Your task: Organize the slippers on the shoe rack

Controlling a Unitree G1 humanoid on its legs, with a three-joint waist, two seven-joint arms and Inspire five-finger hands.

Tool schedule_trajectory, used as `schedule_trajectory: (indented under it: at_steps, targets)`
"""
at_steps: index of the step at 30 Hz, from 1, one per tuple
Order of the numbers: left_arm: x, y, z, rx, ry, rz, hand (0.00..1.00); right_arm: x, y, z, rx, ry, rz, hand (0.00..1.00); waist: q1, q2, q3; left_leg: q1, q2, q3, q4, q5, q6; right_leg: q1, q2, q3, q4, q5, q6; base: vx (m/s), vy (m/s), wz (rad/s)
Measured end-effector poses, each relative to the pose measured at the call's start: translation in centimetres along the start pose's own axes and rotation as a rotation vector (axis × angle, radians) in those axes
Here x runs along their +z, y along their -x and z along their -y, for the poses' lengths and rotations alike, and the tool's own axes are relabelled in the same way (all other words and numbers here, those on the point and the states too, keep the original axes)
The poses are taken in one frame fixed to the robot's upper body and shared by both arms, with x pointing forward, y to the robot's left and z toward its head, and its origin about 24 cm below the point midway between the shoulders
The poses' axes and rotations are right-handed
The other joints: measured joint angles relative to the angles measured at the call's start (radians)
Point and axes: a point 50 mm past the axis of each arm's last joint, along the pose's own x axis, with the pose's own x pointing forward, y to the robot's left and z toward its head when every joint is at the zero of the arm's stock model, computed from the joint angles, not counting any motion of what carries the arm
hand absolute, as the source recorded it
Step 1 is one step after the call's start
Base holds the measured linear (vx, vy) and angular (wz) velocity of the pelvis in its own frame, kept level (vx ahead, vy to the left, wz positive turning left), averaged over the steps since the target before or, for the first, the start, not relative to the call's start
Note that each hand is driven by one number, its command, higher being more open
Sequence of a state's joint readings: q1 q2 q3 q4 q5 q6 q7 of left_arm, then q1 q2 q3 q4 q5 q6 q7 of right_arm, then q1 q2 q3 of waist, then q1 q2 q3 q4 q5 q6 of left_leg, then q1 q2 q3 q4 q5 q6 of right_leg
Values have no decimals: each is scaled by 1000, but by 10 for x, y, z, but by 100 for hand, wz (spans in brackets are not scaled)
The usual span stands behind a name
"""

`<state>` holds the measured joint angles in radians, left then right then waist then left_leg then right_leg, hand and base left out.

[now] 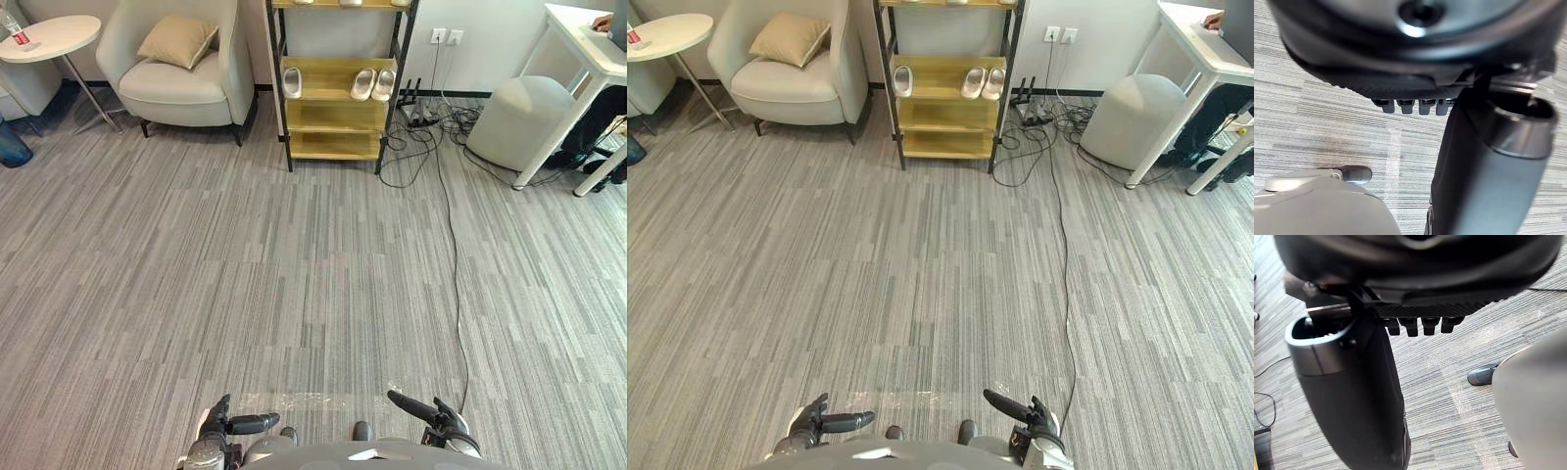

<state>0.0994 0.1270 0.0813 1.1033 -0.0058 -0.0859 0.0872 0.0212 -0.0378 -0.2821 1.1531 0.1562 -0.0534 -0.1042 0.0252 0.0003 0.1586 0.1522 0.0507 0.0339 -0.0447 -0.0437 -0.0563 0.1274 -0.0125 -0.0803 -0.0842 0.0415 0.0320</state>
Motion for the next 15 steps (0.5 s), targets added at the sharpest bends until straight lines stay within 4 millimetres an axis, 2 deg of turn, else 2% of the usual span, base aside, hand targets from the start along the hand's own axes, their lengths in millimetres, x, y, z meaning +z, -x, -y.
schedule_trajectory:
  at_steps: [15]
  targets:
    - [-1, 0, 0, -6, -28, -2, 100, -2, 0, 1, -8, 0, -5, 100, 0, -2, -10, 2, 0, 2, -3, 0, 0, -1, 0, 0, 0, 0, 1, 0, 0, 0]
